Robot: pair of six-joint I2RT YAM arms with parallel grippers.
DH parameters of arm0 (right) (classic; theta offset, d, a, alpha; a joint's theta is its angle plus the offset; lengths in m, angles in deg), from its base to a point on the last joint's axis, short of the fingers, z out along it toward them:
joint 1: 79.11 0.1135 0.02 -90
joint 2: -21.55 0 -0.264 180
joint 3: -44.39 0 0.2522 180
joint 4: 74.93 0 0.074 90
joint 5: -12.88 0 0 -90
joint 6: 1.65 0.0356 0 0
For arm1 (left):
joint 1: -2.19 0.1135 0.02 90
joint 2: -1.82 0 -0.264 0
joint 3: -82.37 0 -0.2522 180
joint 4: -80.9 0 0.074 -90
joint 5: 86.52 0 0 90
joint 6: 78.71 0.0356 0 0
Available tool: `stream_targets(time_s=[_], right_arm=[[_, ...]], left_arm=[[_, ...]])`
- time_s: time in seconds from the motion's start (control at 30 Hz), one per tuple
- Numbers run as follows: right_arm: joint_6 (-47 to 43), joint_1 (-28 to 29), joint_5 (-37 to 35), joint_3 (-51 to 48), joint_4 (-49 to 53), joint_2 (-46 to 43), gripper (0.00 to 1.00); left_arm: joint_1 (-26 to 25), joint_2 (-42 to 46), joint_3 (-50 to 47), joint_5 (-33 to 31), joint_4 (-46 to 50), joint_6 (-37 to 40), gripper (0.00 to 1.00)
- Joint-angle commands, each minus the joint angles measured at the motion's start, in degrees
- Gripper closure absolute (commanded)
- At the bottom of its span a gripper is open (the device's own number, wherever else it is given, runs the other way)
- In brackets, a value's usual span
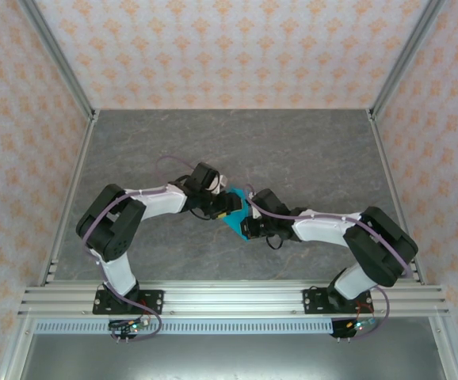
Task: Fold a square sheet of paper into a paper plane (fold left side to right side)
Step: Fourth fold the wing at the center of the table.
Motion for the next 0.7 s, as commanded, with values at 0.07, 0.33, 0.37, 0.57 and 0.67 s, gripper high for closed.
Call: stream_targets(time_s=[0.07, 0.33, 0.37, 0.57, 0.67], right_arm=[[0.5, -0.6, 0.8, -0.8, -1.8, 0.2, 0.88], [0.4, -0.7, 1.0, -0.6, -1.8, 0.9, 0.88], [0.4, -0.8, 1.0, -0.5, -1.7, 1.0, 0.87], [0.2, -0.9, 1.0, -0.5, -1.8, 0.8, 0.87], [0.3, -1.0, 1.0, -0.6, -2.0, 0.6, 0.86]], left_arm=[[-0.5, -1.8, 2.1, -0.2, -1.0, -0.5, 0.44], [-0.5, -4.4, 3.6, -0.9, -0.5, -0.9, 0.45], [-0.5, -4.7, 3.8, -1.3, -0.1, -0.9, 0.45], [-0.5, -6.3, 4.1, -2.7, 2.0, -1.0, 0.46], [-0.6, -6.7, 3.9, -3.3, 2.4, -0.9, 0.46]])
